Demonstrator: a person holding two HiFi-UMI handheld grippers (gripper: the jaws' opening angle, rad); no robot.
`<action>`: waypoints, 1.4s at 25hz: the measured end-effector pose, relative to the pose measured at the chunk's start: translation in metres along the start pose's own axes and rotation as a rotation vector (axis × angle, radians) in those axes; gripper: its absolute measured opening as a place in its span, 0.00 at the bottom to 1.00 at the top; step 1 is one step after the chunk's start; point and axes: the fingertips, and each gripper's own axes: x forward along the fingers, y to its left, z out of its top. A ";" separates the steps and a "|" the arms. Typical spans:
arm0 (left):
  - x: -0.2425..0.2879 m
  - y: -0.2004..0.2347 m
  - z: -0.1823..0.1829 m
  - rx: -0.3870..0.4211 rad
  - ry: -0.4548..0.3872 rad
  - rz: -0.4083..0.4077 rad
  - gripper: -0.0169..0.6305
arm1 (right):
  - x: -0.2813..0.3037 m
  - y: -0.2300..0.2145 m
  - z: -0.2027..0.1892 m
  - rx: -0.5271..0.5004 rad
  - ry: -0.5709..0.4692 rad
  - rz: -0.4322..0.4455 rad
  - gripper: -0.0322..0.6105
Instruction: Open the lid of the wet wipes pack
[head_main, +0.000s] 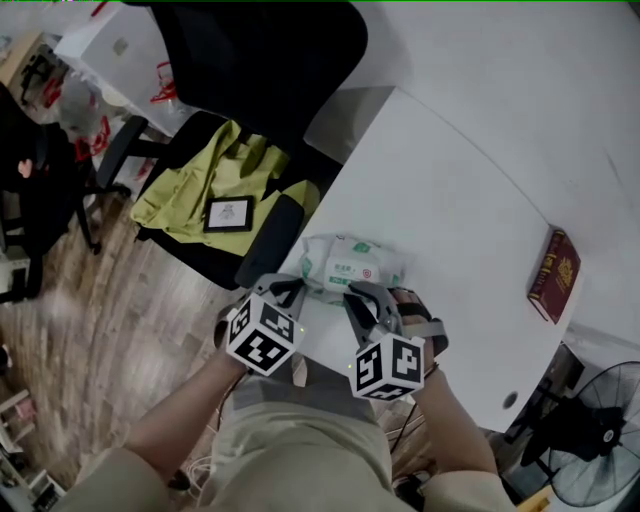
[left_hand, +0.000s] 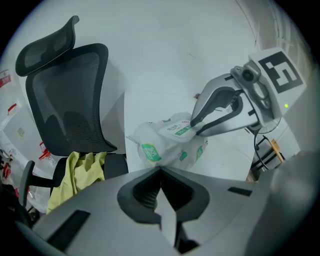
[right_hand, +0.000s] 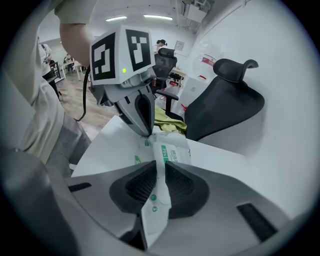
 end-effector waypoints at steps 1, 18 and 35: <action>0.000 -0.001 0.000 -0.001 0.001 -0.004 0.06 | -0.001 0.000 0.000 -0.005 0.004 0.003 0.16; 0.005 -0.002 0.005 -0.027 -0.010 -0.018 0.06 | -0.003 -0.092 0.012 0.179 -0.115 -0.033 0.12; 0.003 -0.002 0.005 -0.054 -0.055 -0.022 0.06 | 0.061 -0.111 -0.020 0.396 -0.107 -0.009 0.13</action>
